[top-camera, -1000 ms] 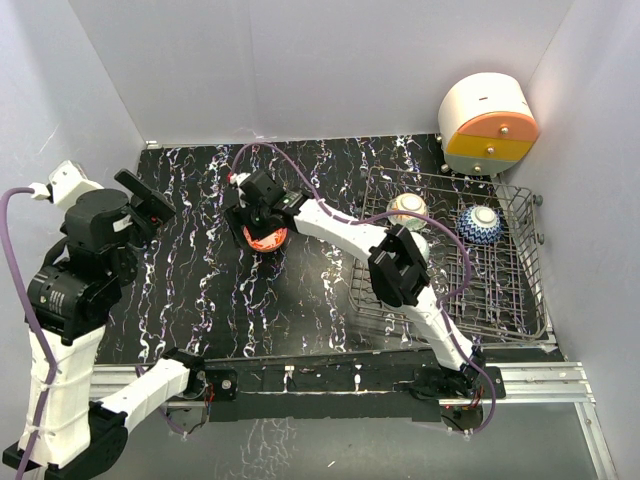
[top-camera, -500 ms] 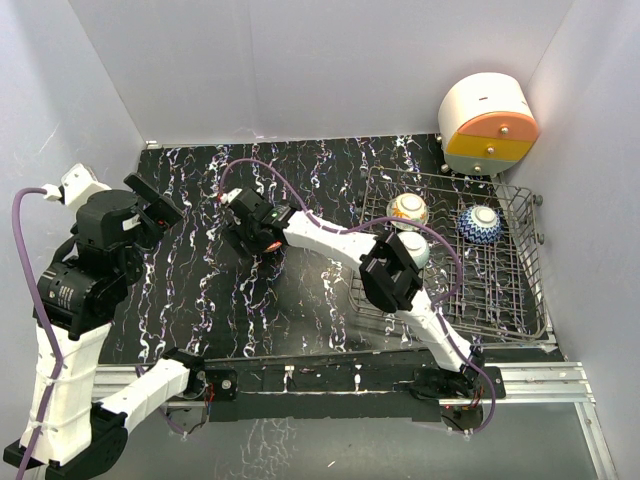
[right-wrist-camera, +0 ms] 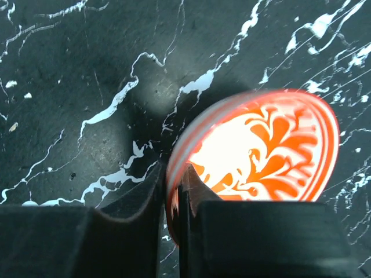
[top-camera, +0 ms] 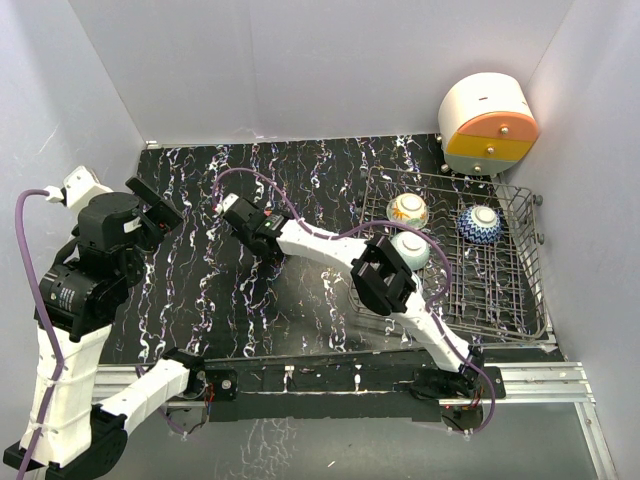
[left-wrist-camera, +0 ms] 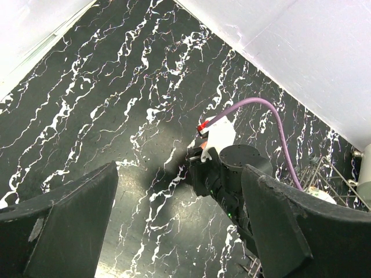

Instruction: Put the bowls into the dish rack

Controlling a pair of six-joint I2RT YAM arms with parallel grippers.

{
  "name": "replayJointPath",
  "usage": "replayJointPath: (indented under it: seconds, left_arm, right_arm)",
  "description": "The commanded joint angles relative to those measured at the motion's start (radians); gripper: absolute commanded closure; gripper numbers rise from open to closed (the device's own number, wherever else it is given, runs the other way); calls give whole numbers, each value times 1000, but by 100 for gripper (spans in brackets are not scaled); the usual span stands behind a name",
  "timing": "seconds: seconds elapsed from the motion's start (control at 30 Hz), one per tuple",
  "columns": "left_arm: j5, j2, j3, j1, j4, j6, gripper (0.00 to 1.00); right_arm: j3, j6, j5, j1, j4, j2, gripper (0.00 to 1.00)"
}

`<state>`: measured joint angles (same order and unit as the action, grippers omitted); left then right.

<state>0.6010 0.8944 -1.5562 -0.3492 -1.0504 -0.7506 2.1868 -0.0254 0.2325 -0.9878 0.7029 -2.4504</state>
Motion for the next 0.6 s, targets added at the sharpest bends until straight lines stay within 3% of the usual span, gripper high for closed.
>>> replayJointPath:
  seconds: [0.0,0.13,0.27,0.47,0.57]
  left_arm:
    - [3,-3,3,1,8,19,15]
    - [-2,0,10,0,14,18,15]
    - [-10,10,9,1,29,29,15]
    - [-20,34,4,0,54,70,15]
    - [-32,49,9,0,67,86,15]
  right_arm:
    - [-25,-14,-7,-4,-38,69,92]
    - [-34,-70,-117,12,-77,140,92]
    - [-117,-244,-323,101,-163,274,92]
    - [-514,-532,-735,358,-520,590,92]
    - [-733,-658,-838,488,-666,759,92]
